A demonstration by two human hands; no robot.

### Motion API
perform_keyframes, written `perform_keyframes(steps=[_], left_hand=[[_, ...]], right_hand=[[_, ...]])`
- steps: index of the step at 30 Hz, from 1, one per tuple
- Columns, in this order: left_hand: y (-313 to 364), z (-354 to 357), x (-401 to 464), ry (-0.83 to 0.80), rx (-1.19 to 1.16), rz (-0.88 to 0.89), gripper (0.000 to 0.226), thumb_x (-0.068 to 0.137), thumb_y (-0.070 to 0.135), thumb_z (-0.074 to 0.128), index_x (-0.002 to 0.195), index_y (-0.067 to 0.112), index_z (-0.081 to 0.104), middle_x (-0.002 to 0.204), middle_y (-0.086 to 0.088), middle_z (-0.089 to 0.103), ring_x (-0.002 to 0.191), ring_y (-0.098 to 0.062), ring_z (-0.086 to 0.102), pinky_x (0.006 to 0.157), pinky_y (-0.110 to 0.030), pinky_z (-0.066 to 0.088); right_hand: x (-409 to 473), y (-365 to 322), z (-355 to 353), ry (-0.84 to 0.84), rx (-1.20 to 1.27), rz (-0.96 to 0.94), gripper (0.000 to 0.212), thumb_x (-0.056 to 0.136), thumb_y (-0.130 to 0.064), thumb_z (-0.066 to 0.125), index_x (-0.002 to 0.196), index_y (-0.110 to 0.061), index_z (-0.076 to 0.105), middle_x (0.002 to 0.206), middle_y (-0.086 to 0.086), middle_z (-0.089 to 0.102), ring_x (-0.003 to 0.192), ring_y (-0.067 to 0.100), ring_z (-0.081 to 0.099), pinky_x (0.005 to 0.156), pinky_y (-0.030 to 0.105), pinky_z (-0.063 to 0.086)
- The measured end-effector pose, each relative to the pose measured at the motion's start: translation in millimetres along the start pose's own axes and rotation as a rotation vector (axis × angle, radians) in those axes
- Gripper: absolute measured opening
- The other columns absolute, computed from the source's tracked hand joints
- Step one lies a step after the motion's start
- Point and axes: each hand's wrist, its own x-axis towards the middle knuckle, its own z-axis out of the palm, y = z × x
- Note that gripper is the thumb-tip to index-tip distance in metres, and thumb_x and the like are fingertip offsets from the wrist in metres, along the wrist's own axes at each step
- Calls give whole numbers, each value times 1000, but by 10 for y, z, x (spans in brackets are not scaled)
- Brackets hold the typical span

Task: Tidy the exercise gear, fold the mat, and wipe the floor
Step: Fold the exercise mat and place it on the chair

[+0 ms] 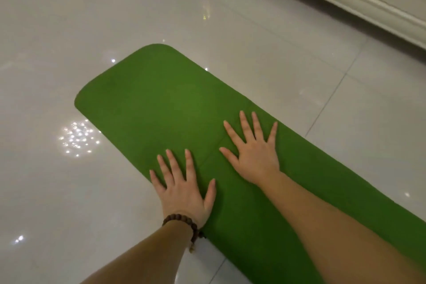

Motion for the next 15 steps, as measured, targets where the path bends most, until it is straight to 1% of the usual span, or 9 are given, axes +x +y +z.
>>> perform_keyframes(steps=[4, 6, 7, 8, 10, 11, 12, 13, 15], left_hand=[[-29, 8, 2, 7, 7, 19, 87, 85, 68, 29, 152, 14, 21, 157, -24, 14, 146, -43, 6, 111, -66, 13], [-36, 6, 4, 9, 9, 18, 86, 85, 67, 30, 153, 15, 20, 158, -24, 13, 146, -42, 5, 111, -66, 12], [-38, 6, 4, 7, 11, 19, 86, 85, 67, 30, 153, 15, 20, 158, -23, 12, 147, -42, 5, 111, -66, 11], [-39, 6, 7, 6, 16, 21, 85, 85, 67, 29, 153, 16, 18, 158, -23, 11, 147, -42, 3, 112, -66, 10], [-39, 7, 19, -5, 29, 21, 85, 86, 67, 26, 154, 17, 14, 159, -23, 8, 147, -41, 1, 113, -65, 8], [-37, 2, 23, -15, 35, 19, 85, 86, 67, 24, 154, 17, 11, 159, -23, 7, 147, -41, -1, 113, -65, 6], [-35, -3, 22, -25, 40, 14, 85, 86, 67, 21, 154, 18, 9, 159, -23, 5, 147, -41, -2, 114, -65, 4], [-33, -10, 18, -33, 43, 9, 84, 86, 67, 19, 154, 18, 7, 159, -23, 4, 147, -40, -3, 114, -64, 3], [-32, -41, 14, -50, 46, 6, 83, 85, 65, 12, 155, 20, 4, 160, -22, 0, 147, -40, -7, 114, -64, 0]], right_hand=[[583, -437, -148, 6, -21, -201, 66, 84, -75, -3, 143, -47, -18, 156, -2, -23, 142, 27, -23, 106, 68, -9], [722, -395, -200, 1, -52, -283, 65, 85, -75, -2, 143, -48, -16, 157, -4, -20, 143, 24, -22, 109, 65, -8], [743, -296, -204, -3, -50, -274, 65, 86, -74, -2, 143, -48, -16, 157, -4, -19, 143, 23, -21, 110, 63, -8], [727, -167, -189, 0, -21, -201, 64, 87, -72, -2, 144, -47, -15, 157, -3, -19, 143, 22, -20, 111, 62, -8], [550, 17, -104, 35, 92, 98, 65, 89, -69, -1, 147, -42, -12, 157, 1, -17, 144, 24, -18, 112, 62, -8], [392, 5, -64, 39, 132, 217, 66, 90, -67, 0, 148, -38, -11, 157, 3, -16, 144, 26, -18, 112, 62, -8], [202, -90, -14, 45, 141, 254, 66, 91, -65, 0, 149, -35, -11, 157, 5, -16, 144, 28, -19, 112, 62, -8], [-16, -241, 43, 50, 131, 206, 65, 92, -63, 2, 149, -33, -11, 157, 5, -16, 143, 29, -19, 111, 62, -8], [-496, -502, 143, 21, 107, -23, 60, 95, -57, 6, 148, -34, -9, 158, 4, -14, 143, 28, -20, 111, 63, -7]])
